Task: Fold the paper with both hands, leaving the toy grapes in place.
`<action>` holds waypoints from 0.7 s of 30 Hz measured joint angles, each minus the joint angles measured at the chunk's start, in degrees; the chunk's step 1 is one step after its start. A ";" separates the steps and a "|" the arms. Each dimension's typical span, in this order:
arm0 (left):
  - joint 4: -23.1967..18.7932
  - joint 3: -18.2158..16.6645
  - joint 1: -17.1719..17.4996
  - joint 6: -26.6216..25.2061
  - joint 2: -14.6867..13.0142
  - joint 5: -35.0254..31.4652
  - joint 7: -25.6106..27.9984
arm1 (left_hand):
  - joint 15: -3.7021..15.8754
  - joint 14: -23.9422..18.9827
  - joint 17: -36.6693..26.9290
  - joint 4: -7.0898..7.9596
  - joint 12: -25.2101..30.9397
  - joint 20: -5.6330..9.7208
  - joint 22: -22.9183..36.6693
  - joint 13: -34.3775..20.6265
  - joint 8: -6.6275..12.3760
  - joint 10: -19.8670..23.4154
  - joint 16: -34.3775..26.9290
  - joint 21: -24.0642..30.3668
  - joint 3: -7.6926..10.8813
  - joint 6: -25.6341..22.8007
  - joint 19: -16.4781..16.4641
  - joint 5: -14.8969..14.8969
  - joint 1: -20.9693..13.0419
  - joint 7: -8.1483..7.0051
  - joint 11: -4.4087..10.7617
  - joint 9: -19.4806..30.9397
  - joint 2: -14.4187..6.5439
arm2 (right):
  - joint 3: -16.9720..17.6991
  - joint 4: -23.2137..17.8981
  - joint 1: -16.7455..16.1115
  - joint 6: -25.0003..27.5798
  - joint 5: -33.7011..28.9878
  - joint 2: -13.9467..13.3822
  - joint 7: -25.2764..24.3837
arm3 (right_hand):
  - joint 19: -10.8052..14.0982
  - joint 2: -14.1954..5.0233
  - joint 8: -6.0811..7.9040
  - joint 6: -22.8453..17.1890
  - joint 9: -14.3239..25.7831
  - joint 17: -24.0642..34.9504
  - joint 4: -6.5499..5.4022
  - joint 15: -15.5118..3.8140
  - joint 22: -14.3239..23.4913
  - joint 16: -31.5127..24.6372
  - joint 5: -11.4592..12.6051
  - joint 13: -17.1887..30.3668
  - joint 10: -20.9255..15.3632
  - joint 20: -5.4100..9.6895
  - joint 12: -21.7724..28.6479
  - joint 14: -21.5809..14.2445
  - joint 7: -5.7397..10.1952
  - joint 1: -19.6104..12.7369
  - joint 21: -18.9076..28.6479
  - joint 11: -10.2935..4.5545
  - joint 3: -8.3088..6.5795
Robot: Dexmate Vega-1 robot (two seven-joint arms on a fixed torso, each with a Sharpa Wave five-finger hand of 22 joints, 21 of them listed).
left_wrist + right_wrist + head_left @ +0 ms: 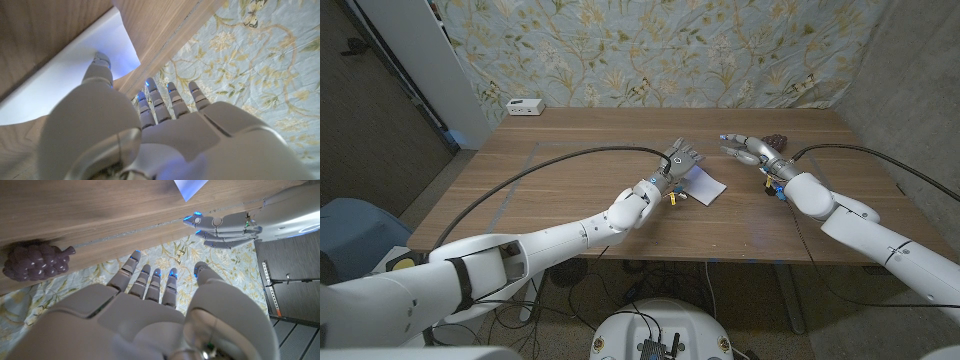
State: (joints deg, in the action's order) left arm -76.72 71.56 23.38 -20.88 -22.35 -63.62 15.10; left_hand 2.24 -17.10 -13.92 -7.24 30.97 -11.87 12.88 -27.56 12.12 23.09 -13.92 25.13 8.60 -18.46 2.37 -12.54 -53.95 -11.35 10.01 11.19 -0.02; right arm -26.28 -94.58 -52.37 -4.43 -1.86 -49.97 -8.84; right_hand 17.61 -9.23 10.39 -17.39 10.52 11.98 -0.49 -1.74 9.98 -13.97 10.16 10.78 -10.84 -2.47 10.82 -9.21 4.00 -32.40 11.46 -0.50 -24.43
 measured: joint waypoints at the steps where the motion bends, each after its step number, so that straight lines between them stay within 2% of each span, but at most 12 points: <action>1: 0.00 0.00 0.00 0.16 -0.03 -0.19 0.00 | 0.07 -1.55 0.08 0.00 0.30 0.08 -0.09 0.37 0.00 0.72 -0.40 0.39 0.00 -1.01 -0.89 0.00 0.00 -0.22 0.32 0.00 0.00 | 0.01 -0.03 -0.01 0.02 0.00 -0.01 0.00 | 0.00 -0.05 0.00 0.00 0.00 0.00 0.00 0.00 0.00 0.00 0.00 0.00 0.00 0.00 0.00 0.00 0.00 0.09 0.00 0.00 0.00; 4: 0.00 0.00 0.01 0.85 -0.09 -0.43 -0.40 | 0.24 -7.49 0.31 0.00 0.47 1.89 -0.11 2.28 0.52 3.66 -2.35 2.20 0.00 -4.69 -5.02 0.23 0.50 -0.23 1.11 -0.09 -0.58 | 0.01 -0.08 -0.01 0.07 0.00 -0.02 0.01 | 0.00 0.17 0.00 0.00 0.00 0.00 0.24 0.00 0.00 0.00 0.00 0.00 0.00 0.00 0.00 0.00 0.00 0.28 0.00 0.00 0.24; 5: -0.03 -0.02 0.02 0.96 -0.12 -0.45 -0.60 | 0.32 -9.22 0.25 0.00 0.49 2.56 -0.11 2.90 0.90 4.74 -3.06 2.82 0.00 -6.14 -6.34 0.34 0.37 -0.13 1.18 -0.24 -1.36 | 0.01 -0.09 -0.01 0.08 0.00 -0.02 0.03 | 0.00 0.17 0.00 0.00 0.00 0.00 0.24 0.00 0.00 0.00 0.00 0.00 0.00 0.00 0.00 0.00 0.00 0.27 0.00 0.00 0.24; 8: -0.21 -0.31 0.01 1.54 -0.15 -0.38 -1.61 | 0.48 -11.41 -0.08 0.09 0.18 3.78 -0.11 3.97 1.33 6.28 -3.89 3.71 0.09 -8.62 -8.06 0.48 0.33 0.37 1.15 -0.27 -2.77 | 0.01 -0.09 0.00 0.09 -0.05 -0.02 0.08 | 0.00 0.17 0.00 0.00 0.00 0.00 0.24 0.00 0.00 0.00 0.00 0.00 0.00 0.00 0.00 0.00 0.00 0.27 0.00 0.00 0.24; 11: -0.39 -0.68 0.01 2.27 -0.15 0.16 -3.09 | 0.49 -11.23 -0.08 0.38 -0.99 3.87 -0.11 4.73 1.33 6.13 -3.84 3.93 0.38 -9.66 -8.14 0.86 0.37 0.56 1.05 -0.27 -3.55 | 0.01 -0.09 0.08 0.10 -0.09 -0.02 0.11 | 0.00 0.16 0.00 0.00 0.00 0.00 0.24 0.00 0.00 0.00 0.00 0.00 0.00 0.00 0.00 0.00 0.00 0.29 0.00 0.00 0.24; 14: -0.58 -1.10 -0.13 2.78 -0.12 0.73 -4.51 | 0.42 -8.71 0.16 0.77 -2.55 2.94 -0.07 5.60 1.33 5.33 -2.70 3.93 0.97 -9.73 -7.18 1.12 0.77 0.48 0.86 -0.27 -4.76 | 0.01 -0.09 0.22 0.09 -0.19 -0.02 0.19 | 0.00 -0.05 0.00 0.00 0.00 0.00 0.24 0.00 0.00 0.00 0.00 0.00 0.00 0.00 0.00 0.00 0.00 0.50 0.00 0.00 0.24; 18: -0.71 -1.49 -0.36 3.39 0.05 1.55 -6.47 | 0.31 -6.79 0.77 1.75 -4.47 2.34 0.06 7.08 1.43 5.33 -1.73 3.72 2.60 -11.64 -5.33 1.55 1.58 1.70 0.86 -0.26 -8.26 | -0.03 -0.09 0.32 0.09 -0.37 -0.01 0.24 | 0.00 -0.06 0.28 -0.25 0.00 -0.17 0.54 0.02 0.00 0.00 0.00 0.00 -0.96 0.00 0.57 -0.44 -0.25 0.50 0.00 0.90 0.50; 20: -0.73 -1.76 -0.48 3.74 0.21 2.11 -7.61 | 0.33 -6.39 0.99 2.40 -5.21 2.04 0.05 7.80 1.67 5.35 -1.35 3.66 3.37 -12.93 -4.52 1.56 2.34 2.46 0.83 -0.27 -9.59 | -0.07 -0.23 0.34 0.10 -0.64 -0.01 0.23 | 0.86 -0.08 0.99 -2.69 0.00 -0.51 1.57 0.09 0.00 -0.70 0.10 0.04 -4.59 -0.39 1.63 -3.91 -1.21 0.48 0.57 1.87 0.02; 21: -0.73 -1.91 -0.54 3.97 0.29 2.53 -8.20 | 0.41 -6.17 1.12 2.79 -5.61 1.85 0.06 8.16 1.67 5.60 -1.15 3.66 3.76 -13.43 -3.94 1.56 2.85 2.96 0.58 -0.37 -10.09 | -0.09 -0.43 0.33 0.13 -0.84 -0.02 0.18 | 2.55 -0.64 1.55 -5.05 0.00 -0.51 2.13 0.09 0.15 -1.62 0.24 0.19 -7.57 -0.38 2.45 -7.01 -1.93 -0.13 1.16 2.68 -0.55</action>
State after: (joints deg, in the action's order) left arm -77.45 69.64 22.84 -16.91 -22.06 -61.09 6.90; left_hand 2.65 -23.27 -12.80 -4.44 25.37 -10.03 12.93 -19.40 13.79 28.69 -15.07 28.79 12.36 -31.89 -1.57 -10.99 -51.11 -8.39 10.59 10.82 -10.12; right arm -26.37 -95.01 -52.04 -4.31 -2.70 -50.00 -8.66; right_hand 20.16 -9.88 11.94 -22.44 10.52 11.47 1.64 -1.65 10.13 -15.59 10.40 10.97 -18.41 -2.85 13.26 -16.22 2.06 -32.53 12.62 2.18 -24.98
